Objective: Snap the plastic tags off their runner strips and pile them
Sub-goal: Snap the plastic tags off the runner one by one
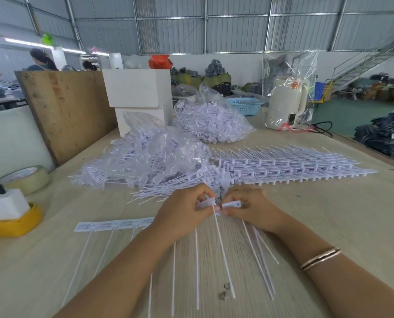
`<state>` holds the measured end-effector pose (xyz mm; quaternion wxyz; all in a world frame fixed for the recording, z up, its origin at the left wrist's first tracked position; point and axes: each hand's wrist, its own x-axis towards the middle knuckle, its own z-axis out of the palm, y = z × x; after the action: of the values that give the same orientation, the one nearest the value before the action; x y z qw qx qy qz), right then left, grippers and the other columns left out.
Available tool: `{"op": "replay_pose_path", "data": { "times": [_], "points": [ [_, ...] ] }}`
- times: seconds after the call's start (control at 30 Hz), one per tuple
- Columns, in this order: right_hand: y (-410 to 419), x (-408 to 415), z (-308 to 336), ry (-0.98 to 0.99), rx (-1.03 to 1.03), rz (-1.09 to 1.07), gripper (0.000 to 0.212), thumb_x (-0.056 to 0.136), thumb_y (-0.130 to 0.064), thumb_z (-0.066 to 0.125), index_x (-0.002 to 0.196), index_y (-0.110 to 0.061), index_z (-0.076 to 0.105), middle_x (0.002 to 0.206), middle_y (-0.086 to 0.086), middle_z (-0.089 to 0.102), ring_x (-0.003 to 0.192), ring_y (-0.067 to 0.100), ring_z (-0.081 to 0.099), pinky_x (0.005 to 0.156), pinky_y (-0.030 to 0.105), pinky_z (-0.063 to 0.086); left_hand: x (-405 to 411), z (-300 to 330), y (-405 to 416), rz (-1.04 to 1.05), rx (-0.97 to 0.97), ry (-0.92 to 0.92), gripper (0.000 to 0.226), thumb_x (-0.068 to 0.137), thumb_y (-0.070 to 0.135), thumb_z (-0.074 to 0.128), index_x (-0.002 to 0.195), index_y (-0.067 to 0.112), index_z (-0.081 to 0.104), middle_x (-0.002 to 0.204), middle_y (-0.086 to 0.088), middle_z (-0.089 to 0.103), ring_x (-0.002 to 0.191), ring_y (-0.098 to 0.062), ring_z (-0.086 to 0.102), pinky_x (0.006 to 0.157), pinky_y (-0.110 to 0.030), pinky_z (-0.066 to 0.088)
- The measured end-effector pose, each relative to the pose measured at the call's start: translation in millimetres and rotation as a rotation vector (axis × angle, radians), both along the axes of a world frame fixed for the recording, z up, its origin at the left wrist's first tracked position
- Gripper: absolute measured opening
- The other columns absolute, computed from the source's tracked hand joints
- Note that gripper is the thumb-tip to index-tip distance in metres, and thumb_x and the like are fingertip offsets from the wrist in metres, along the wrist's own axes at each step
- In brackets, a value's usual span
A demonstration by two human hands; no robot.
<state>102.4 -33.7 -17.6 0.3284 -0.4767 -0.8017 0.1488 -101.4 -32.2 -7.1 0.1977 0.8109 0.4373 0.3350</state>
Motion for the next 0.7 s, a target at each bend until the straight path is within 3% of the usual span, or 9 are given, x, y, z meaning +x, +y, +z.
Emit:
{"op": "replay_pose_path", "data": {
  "times": [0.1,0.23,0.37,0.5,0.6,0.7],
  "points": [
    [0,6,2,-0.131,-0.032,-0.069,0.015,0.081,-0.024,0.072,0.095,-0.026,0.069,0.088,-0.024,0.055,0.095,0.001,0.049,0.101,0.046,0.028,-3,2,0,0.126,0.019,0.169,0.036,0.074,0.067,0.056,0.095,0.038,0.049,0.078,0.02,0.056,0.072,-0.001,0.057,0.063,-0.025,0.046],
    [-3,10,8,-0.095,0.016,-0.097,0.014,0.084,-0.02,0.07,0.096,-0.024,0.07,0.093,-0.015,0.061,0.099,0.01,0.055,0.099,0.05,0.032,-6,6,-1,0.191,0.055,0.302,0.046,0.068,0.079,0.042,0.079,0.035,0.046,0.065,0.013,0.053,0.059,-0.001,0.05,0.051,-0.025,0.033],
    [-9,-6,13,0.14,0.019,-0.043,0.012,0.09,-0.024,0.06,0.09,-0.02,0.072,0.088,-0.01,0.067,0.091,0.012,0.059,0.096,0.054,0.035,-3,7,-5,0.13,0.07,0.377,0.038,0.076,0.071,0.045,0.09,0.035,0.043,0.069,0.015,0.051,0.059,0.001,0.047,0.049,-0.024,0.03],
    [-13,-26,8,0.12,-0.081,0.002,0.014,0.089,-0.04,0.057,0.082,-0.031,0.065,0.084,-0.012,0.063,0.089,0.01,0.056,0.1,0.051,0.031,7,3,-12,0.06,0.108,0.398,0.028,0.085,0.054,0.048,0.093,0.032,0.033,0.067,0.013,0.046,0.056,0.001,0.044,0.048,-0.024,0.027],
    [-12,-23,9,0.136,-0.128,-0.01,0.025,0.087,-0.034,0.062,0.063,-0.034,0.055,0.07,-0.013,0.054,0.077,0.01,0.052,0.097,0.055,0.034,8,3,-15,0.011,0.117,0.362,0.031,0.086,0.056,0.048,0.097,0.031,0.034,0.065,0.011,0.047,0.056,-0.003,0.046,0.049,-0.026,0.03],
    [-9,-15,10,0.207,-0.145,-0.014,0.027,0.087,-0.028,0.063,0.061,-0.029,0.057,0.067,-0.012,0.053,0.073,0.008,0.05,0.098,0.055,0.032,5,6,-12,-0.003,0.111,0.329,0.021,0.091,0.048,0.045,0.1,0.029,0.041,0.074,0.008,0.055,0.061,-0.007,0.05,0.054,-0.029,0.038]
  ]
}}
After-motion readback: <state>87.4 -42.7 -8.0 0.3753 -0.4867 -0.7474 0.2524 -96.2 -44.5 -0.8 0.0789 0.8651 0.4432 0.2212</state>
